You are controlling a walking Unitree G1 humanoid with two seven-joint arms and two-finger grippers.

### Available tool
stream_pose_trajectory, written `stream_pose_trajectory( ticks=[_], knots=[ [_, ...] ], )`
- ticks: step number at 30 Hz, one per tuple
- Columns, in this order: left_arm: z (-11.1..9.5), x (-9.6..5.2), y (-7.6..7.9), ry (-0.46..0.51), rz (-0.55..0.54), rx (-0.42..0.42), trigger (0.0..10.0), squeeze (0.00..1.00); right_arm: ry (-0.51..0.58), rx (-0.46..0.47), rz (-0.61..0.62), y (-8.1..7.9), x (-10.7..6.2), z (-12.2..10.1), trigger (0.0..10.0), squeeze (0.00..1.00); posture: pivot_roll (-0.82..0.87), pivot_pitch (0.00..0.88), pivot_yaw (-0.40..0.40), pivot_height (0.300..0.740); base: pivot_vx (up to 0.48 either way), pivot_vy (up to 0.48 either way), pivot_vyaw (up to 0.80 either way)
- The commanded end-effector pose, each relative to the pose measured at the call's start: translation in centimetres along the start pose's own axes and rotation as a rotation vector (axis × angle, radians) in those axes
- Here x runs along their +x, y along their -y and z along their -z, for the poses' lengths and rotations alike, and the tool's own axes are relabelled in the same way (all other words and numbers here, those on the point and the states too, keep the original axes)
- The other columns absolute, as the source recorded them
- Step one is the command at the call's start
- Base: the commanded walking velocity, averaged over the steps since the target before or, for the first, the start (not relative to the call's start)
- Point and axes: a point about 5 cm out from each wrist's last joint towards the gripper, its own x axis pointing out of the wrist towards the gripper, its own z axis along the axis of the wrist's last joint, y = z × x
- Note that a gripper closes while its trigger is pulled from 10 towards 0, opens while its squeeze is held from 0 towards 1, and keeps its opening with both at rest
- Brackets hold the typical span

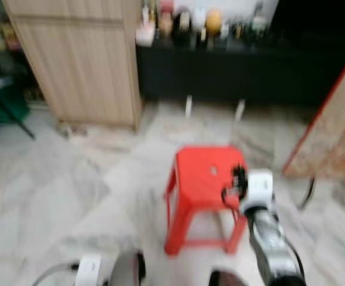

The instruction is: Hang keys on a hook

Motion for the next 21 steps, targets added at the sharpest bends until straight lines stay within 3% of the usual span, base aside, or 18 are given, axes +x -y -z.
stream_pose_trajectory(
  ticks=[1, 15, 21],
  knots=[
    [-0.16, 0.07, 0.78, 0.003, 0.033, 0.011, 10.0, 0.00, 0.051, 0.003, 0.001, 0.07, 0.49, -1.16, 10.0, 0.00, 0.09, 0.045, -0.095, 0.655, 0.000, 0.000, 0.00],
    [-0.17, 0.07, 1.05, 0.006, 0.045, 0.016, 10.0, 0.00, 0.058, 0.013, -0.001, 0.09, 0.68, -1.44, 10.0, 0.00, 0.09, 0.026, -0.094, 0.740, 0.000, 0.000, 0.00],
    [-0.30, 0.11, 1.06, 0.008, 0.045, 0.014, 10.0, 0.00, 0.063, 0.014, -0.001, 0.13, 0.71, -1.58, 10.0, 0.00, 0.09, 0.030, -0.094, 0.740, 0.000, 0.000, 0.00]
  ],
)
